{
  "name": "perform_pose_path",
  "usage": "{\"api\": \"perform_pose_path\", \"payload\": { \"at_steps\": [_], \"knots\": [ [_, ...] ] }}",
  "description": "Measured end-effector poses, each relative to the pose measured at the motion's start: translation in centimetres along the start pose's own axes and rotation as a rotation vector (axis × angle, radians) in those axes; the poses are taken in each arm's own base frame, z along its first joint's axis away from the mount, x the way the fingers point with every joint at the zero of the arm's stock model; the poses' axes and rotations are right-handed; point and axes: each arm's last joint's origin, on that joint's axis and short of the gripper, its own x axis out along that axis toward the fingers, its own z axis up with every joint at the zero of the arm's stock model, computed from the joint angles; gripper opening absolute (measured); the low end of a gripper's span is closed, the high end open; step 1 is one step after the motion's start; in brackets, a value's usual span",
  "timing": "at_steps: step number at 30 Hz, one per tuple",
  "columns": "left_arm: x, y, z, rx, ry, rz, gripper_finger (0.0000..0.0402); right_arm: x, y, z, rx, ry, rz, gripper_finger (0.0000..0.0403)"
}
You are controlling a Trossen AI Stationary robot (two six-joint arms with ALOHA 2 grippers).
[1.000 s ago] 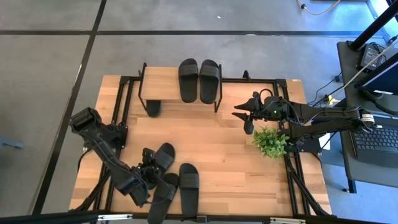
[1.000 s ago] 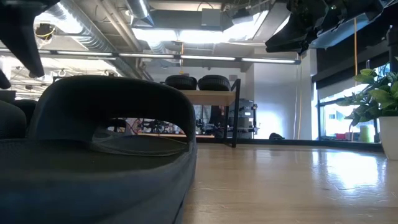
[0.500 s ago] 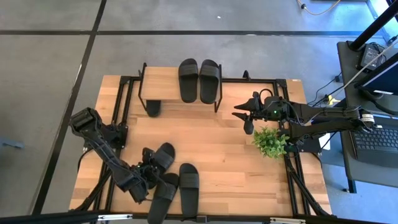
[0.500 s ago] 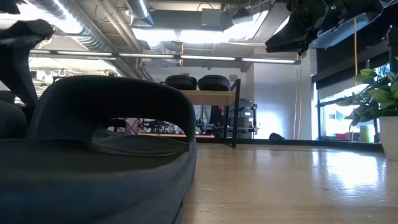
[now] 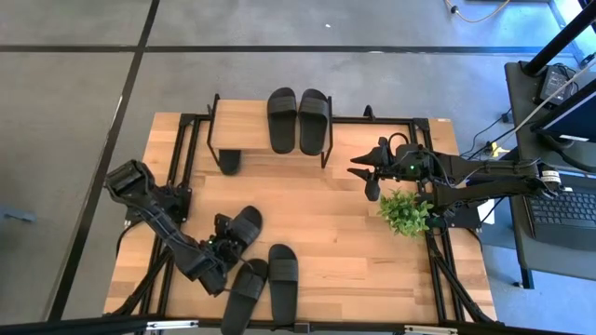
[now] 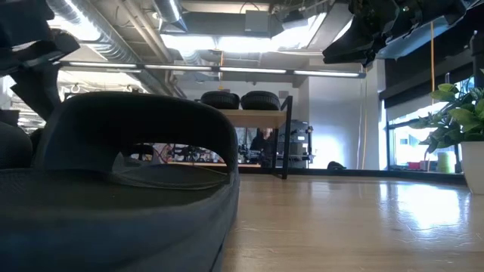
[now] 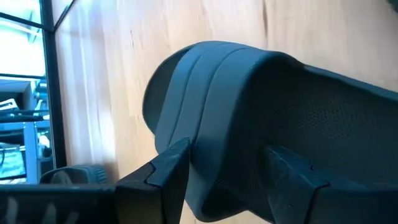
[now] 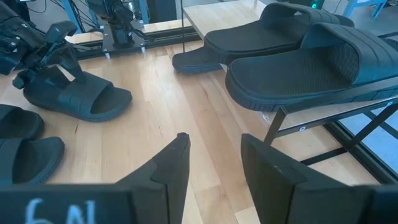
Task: Pick and place slides into the shelf
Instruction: Put the black slipper under the shelf
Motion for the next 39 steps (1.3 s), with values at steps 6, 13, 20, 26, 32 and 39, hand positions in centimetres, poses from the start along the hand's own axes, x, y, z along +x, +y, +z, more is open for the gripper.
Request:
{"api": "perform_pose_path", "payload": {
  "at_steps": [6,13,20,26,32,39],
  "knots": [
    [0.5,0.5,0.3,-0.017,0.016,0.010,0.0176,0.0,0.0,0.0,0.000,0.000,0.000,0.0145],
    [0.8,0.7,0.4,-0.029,0.027,0.013,0.0176,0.0,0.0,0.0,0.000,0.000,0.000,0.0145],
    [0.8,0.7,0.4,-0.029,0.028,0.011,0.0176,0.0,0.0,0.0,0.000,0.000,0.000,0.0145],
    [0.8,0.7,0.4,-0.029,0.029,0.010,0.0176,0.0,0.0,0.0,-0.002,0.001,0.000,0.0145],
    [0.8,0.7,0.4,-0.028,0.022,0.019,0.0176,0.3,0.0,-0.8,-0.004,0.022,-0.002,0.0145],
    [0.8,0.9,0.6,-0.027,-0.020,0.079,0.0176,1.0,-0.2,-3.6,0.074,0.076,-0.011,0.0145]
  ]
}}
